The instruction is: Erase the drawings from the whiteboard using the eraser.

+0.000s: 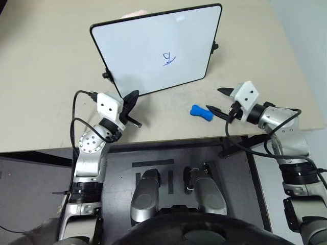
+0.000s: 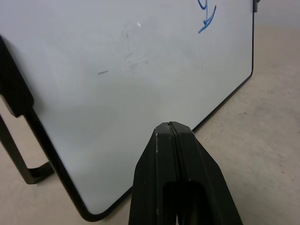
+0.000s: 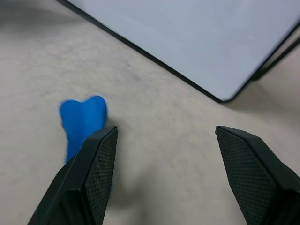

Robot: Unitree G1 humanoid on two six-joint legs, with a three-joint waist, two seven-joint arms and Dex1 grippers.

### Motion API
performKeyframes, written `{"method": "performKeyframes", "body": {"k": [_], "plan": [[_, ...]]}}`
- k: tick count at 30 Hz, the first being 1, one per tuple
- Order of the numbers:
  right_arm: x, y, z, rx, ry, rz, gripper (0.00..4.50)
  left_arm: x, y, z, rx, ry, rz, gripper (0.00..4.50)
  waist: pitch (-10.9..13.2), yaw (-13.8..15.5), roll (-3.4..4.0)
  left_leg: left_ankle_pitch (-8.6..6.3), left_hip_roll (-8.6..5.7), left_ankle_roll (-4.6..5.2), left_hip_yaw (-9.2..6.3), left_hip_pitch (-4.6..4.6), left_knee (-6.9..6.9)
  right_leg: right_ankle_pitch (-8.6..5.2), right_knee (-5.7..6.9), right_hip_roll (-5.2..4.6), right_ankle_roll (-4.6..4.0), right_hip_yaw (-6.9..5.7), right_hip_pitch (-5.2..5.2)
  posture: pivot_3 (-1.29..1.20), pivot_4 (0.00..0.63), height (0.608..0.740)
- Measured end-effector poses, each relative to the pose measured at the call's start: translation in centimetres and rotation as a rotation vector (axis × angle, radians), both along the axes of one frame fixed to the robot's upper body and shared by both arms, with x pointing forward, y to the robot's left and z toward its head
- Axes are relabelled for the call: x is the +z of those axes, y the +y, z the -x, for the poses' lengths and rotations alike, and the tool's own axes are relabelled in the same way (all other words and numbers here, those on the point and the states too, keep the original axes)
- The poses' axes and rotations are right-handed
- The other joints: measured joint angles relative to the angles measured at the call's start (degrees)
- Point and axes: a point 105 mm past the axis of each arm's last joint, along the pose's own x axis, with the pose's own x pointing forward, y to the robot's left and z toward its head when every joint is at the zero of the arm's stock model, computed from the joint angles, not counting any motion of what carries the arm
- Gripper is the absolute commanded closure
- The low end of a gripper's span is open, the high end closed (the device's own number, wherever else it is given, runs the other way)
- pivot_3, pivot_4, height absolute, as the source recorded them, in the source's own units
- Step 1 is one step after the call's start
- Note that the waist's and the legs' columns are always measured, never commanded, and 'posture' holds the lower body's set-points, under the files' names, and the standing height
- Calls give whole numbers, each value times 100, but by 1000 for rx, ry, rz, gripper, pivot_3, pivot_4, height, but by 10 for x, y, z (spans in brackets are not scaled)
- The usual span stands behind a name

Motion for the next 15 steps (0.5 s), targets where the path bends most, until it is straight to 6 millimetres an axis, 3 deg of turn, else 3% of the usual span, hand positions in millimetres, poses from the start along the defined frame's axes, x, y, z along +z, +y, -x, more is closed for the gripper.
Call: {"method": "performKeyframes", "body": {"k": [15], "plan": [[5,-6,1,6,6,22,989,-1,-15,-1,-28,-6,37,4500,0,3,0,-1,0,-1,1,-1,0,-1,-1,0,2,0,0,0,150,740]]}}
